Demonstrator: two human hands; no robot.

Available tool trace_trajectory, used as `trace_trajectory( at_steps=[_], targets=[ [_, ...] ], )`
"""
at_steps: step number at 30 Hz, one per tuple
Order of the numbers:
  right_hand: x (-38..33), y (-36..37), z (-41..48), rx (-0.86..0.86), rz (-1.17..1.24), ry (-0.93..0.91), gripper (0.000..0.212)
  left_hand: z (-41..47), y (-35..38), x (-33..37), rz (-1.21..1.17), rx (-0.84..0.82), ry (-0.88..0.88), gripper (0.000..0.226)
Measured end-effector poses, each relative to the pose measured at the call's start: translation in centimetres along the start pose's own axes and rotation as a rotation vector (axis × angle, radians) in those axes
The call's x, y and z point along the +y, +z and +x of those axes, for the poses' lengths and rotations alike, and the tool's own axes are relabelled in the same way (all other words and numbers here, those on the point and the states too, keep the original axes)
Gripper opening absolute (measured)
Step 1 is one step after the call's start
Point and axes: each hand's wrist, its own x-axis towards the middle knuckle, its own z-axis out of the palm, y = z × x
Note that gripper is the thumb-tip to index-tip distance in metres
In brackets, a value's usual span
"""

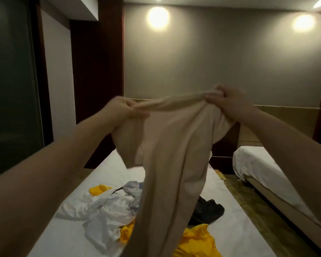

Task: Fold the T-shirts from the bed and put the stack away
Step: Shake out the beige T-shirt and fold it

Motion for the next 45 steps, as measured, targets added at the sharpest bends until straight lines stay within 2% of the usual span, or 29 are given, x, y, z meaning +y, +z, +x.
trace_trajectory(
  at_steps=[1, 2, 3, 4, 5, 6, 8, 9, 12, 14, 16, 17, 20, 21, 25, 27, 30, 32, 37, 38, 42, 45],
  targets=[
    [-0.4, 0.2, 0.0, 0.075, 0.046, -0.007, 0.011, 0.3, 0.0, 0.2, -0.018, -0.027, -0.009, 0.025],
    [-0.4, 0.7, -0.1, 0.032, 0.02, -0.033, 0.008, 0.4, 0.5, -0.2, 0.085, -0.104, -0.059, 0.024],
    [0.0, 1.9, -0.7, -0.153, -0.099, -0.053, 0.009, 0.1, 1.4, -0.9, 0.255, -0.206, -0.139, 0.024],
    [0.7, 2.9, -1.8, -0.392, -0.237, -0.054, 0.013, -0.3, 2.1, -1.9, 0.397, -0.241, -0.168, 0.027],
    [1.2, 3.4, -2.5, -0.49, -0.313, -0.06, 0.019, -0.5, 2.3, -2.5, 0.42, -0.221, -0.17, 0.029],
    [1.5, 3.3, -2.7, -0.439, -0.302, -0.064, 0.025, -0.5, 1.7, -2.5, 0.324, -0.181, -0.161, 0.029],
    [1.2, 2.1, -2.3, -0.168, -0.062, -0.048, 0.026, -0.7, -0.2, -1.7, 0.073, -0.133, -0.095, 0.027],
    [1.0, 1.5, -2.1, -0.145, 0.003, -0.035, 0.024, -0.7, -1.1, -1.4, -0.001, -0.161, -0.069, 0.03],
    [0.7, 1.0, -2.1, -0.377, -0.088, -0.023, 0.024, -1.1, -2.7, -1.6, -0.074, -0.379, -0.076, 0.055],
    [0.4, 0.6, -2.4, -0.367, -0.054, 0.009, 0.025, -1.1, -2.9, -2.8, -0.022, -0.485, -0.102, 0.067],
    [0.2, -0.1, -2.6, -0.418, 0.034, 0.085, 0.026, -1.4, -2.5, -3.3, 0.024, -0.537, -0.113, 0.067],
    [0.2, -0.4, -2.7, -0.493, 0.055, 0.151, 0.028, -1.5, -2.0, -3.4, 0.057, -0.532, -0.108, 0.063],
    [0.8, -0.9, -3.4, -0.751, 0.087, 0.372, 0.03, -2.1, -0.8, -3.1, 0.153, -0.518, -0.071, 0.026],
    [1.1, -1.1, -3.6, -0.804, 0.101, 0.428, 0.032, -2.2, -0.7, -2.9, 0.158, -0.51, -0.061, 0.02],
    [2.2, -2.2, -4.0, -0.947, 0.114, 0.565, 0.039, -2.8, -0.7, -2.8, 0.061, -0.473, -0.039, 0.035],
    [2.6, -2.5, -4.2, -0.996, 0.103, 0.567, 0.036, -2.6, -0.9, -3.2, 0.046, -0.448, -0.016, 0.056],
    [2.4, -2.2, -4.5, -0.932, 0.165, 0.546, 0.021, -2.5, -1.0, -3.8, 0.016, -0.408, 0.019, 0.073],
    [2.3, -1.6, -4.7, -0.84, 0.154, 0.525, 0.02, -2.5, -1.2, -4.2, -0.03, -0.39, 0.032, 0.081],
    [2.3, 1.4, -5.3, -0.581, 0.201, 0.497, 0.024, -2.5, -1.4, -4.4, -0.048, -0.38, 0.013, 0.072],
    [2.2, 2.0, -5.4, -0.529, 0.219, 0.501, 0.025, -2.6, -1.4, -4.4, -0.029, -0.372, 0.005, 0.067],
    [2.2, 3.5, -5.2, -0.45, 0.186, 0.513, 0.032, -2.6, -1.3, -4.8, 0.124, -0.325, -0.075, 0.014],
    [1.9, 3.2, -5.2, -0.526, 0.234, 0.465, 0.034, -2.6, -1.1, -5.8, 0.177, -0.289, -0.113, 0.006]
  ],
)
